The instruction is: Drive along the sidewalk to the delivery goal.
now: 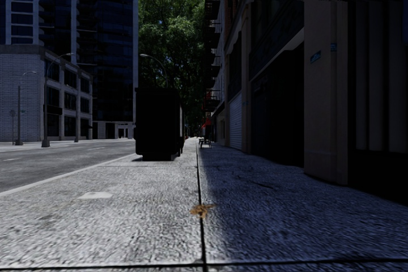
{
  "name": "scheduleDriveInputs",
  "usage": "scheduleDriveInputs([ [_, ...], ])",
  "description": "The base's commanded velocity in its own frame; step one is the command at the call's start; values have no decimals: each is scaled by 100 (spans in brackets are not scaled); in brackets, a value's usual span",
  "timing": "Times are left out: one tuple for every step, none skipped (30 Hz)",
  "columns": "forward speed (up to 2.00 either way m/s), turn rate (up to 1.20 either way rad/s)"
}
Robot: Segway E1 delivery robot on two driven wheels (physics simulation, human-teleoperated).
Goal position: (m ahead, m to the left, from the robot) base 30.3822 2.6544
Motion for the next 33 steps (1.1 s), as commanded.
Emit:
scheduleDriveInputs([
  [200, 0],
  [200, 0],
  [200, 0],
  [200, 0],
  [200, 0],
  [200, 0],
  [200, 0],
  [200, 0],
  [200, 0],
  [200, 0],
  [200, 0],
  [200, 0],
  [200, 0],
  [200, 0],
  [200, 0],
  [200, 0],
  [200, 0],
  [200, 0],
  [200, 0],
  [200, 0],
  [200, 0],
  [200, 0],
  [200, 0],
  [200, 0],
  [200, 0],
  [200, 0],
  [200, 0],
  [200, 0],
  [200, 0],
  [200, 0],
  [200, 0],
  [200, 0],
  [200, 0],
])
